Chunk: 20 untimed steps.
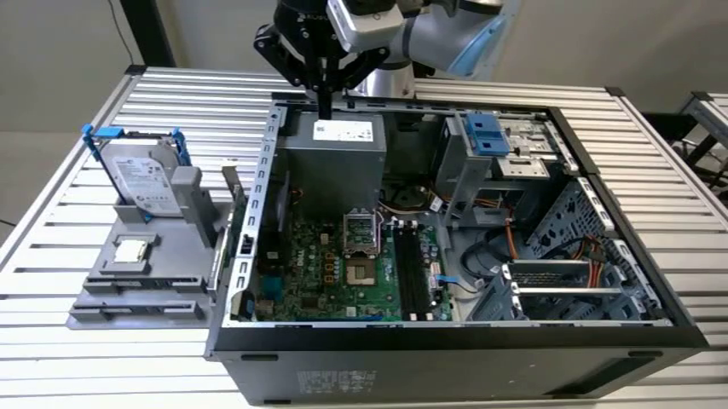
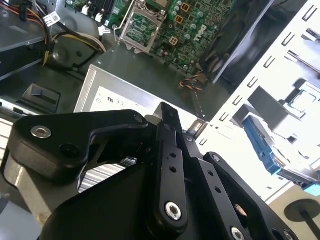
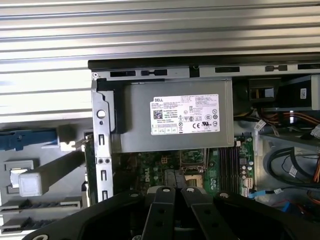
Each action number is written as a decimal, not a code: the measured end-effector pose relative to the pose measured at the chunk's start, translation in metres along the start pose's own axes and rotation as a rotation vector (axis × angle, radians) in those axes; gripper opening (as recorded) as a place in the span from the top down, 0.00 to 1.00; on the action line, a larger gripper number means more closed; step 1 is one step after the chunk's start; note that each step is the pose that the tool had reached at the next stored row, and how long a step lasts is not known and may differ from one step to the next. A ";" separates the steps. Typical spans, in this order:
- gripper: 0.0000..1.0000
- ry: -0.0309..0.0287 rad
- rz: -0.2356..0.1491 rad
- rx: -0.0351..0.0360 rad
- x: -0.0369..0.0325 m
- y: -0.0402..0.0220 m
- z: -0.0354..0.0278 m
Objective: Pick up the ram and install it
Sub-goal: 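Reach for the ram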
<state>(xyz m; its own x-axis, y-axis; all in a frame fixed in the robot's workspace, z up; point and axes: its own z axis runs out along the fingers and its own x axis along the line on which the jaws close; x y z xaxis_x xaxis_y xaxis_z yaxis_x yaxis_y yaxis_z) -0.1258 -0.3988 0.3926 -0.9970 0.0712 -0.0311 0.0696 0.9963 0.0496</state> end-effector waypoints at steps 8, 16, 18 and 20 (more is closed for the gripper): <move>1.00 0.0000 0.000 0.0000 0.0111 -0.0007 -0.0004; 1.00 0.0000 0.000 0.0000 0.0245 -0.0017 -0.0008; 1.00 0.0000 0.000 0.0000 0.0283 -0.0019 -0.0010; 1.00 0.0000 0.000 0.0000 0.0319 -0.0021 -0.0011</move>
<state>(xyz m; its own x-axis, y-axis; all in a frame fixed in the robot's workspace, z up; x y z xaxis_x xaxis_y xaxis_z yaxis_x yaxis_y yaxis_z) -0.1577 -0.3987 0.3926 -0.9970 0.0711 -0.0311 0.0695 0.9963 0.0496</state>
